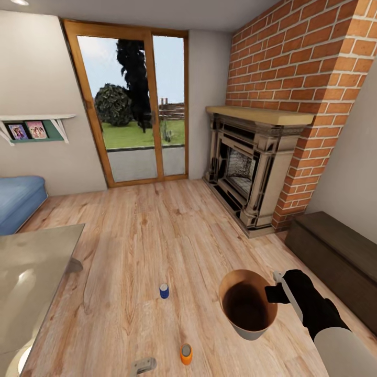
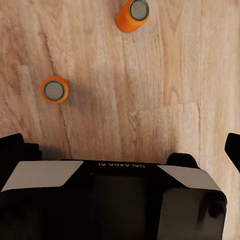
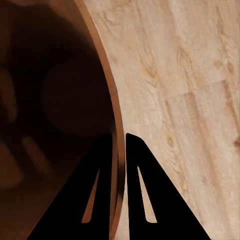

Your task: Put the three can of soda from the living room inside the tash can in the kitchen.

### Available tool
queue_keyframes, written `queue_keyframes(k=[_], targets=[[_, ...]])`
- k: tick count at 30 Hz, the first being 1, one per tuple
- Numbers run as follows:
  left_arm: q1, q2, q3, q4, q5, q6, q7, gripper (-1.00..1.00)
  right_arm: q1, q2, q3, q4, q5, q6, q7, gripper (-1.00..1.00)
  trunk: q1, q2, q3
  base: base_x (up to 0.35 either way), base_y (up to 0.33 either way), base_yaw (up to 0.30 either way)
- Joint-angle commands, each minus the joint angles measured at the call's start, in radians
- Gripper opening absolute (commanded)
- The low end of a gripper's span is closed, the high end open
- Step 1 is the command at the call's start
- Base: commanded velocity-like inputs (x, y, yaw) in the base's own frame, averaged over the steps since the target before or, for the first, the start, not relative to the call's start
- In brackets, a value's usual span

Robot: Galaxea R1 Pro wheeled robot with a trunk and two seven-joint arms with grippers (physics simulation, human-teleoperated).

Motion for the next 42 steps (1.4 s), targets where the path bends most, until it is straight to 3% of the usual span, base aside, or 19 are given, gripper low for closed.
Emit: queue_keyframes(k=[1,7,13,20,22,29,42], targets=[[0.0,0.0,0.0,-0.001,0.0,0.0,0.0,1.0,0.0,0.0,-0.001,0.0,-0.011,0.0,0.006,-1.0,0.0,0.0,0.0,0.0,0.0,0.001],[0.0,0.01,0.0,-0.003,-0.002,-0.001,-0.001,1.0,0.0,0.0,-0.001,0.0,-0.011,0.0,0.006,-1.0,0.0,0.0,0.0,0.0,0.0,0.0],[-0.007,0.101,0.0,-0.003,-0.001,0.011,-0.001,1.0,0.0,0.0,-0.001,0.0,-0.011,0.0,0.006,-1.0,0.0,0.0,0.0,0.0,0.0,0.0],[-0.082,0.131,0.004,0.002,0.001,0.061,0.003,1.0,0.0,0.0,-0.001,0.0,-0.011,0.0,0.006,-1.0,0.0,0.0,0.0,0.0,0.0,0.0],[-0.103,0.14,0.02,0.004,0.011,0.074,0.002,1.0,0.0,0.0,-0.001,0.0,-0.011,0.0,0.006,-1.0,0.0,0.0,0.0,0.0,0.0,0.0],[-0.122,0.152,0.064,0.003,0.037,0.076,0.001,1.0,0.0,0.001,0.002,0.0,-0.011,-0.002,0.006,-1.0,0.0,0.0,0.0,0.0,0.0,0.0],[-0.123,0.153,0.069,-0.002,0.038,0.072,0.002,1.0,0.0,0.005,0.008,0.001,-0.01,-0.002,0.006,-1.0,0.008,-0.014,-0.006,0.0,0.0,0.0]])
